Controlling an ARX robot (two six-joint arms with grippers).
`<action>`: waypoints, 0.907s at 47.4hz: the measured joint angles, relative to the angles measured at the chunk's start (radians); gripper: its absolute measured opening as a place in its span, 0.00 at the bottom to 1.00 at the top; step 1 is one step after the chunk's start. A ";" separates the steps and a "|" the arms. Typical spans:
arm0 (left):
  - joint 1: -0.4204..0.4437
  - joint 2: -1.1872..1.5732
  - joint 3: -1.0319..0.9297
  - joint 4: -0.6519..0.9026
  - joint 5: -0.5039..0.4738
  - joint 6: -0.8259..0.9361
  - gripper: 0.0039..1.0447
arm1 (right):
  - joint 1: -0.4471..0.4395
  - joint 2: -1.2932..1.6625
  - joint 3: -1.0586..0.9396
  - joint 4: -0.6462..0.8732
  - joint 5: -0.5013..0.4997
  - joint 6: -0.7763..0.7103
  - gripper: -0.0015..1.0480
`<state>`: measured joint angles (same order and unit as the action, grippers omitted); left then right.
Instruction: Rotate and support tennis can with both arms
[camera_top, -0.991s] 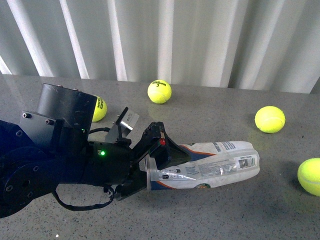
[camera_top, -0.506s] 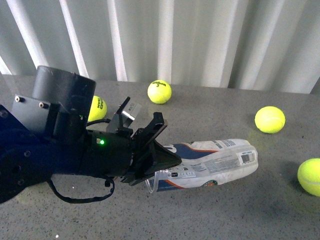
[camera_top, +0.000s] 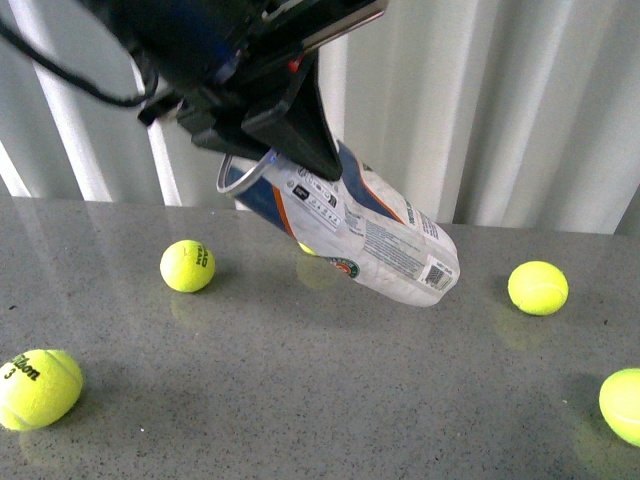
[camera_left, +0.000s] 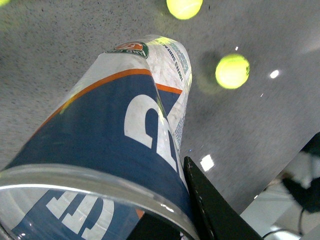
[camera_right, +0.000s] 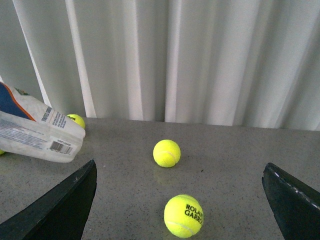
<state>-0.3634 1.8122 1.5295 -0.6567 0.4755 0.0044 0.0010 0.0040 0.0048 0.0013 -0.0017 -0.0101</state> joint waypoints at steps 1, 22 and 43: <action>-0.010 0.011 0.047 -0.059 -0.023 0.042 0.03 | 0.000 0.000 0.000 0.000 0.000 0.000 0.93; -0.161 0.442 0.722 -0.629 -0.497 0.563 0.03 | 0.000 0.000 0.000 0.000 0.000 0.000 0.93; -0.118 0.570 0.800 -0.654 -0.548 0.631 0.03 | 0.000 0.000 0.000 0.000 0.000 0.000 0.93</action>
<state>-0.4816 2.3825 2.3295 -1.3109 -0.0723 0.6357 0.0010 0.0040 0.0048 0.0013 -0.0021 -0.0101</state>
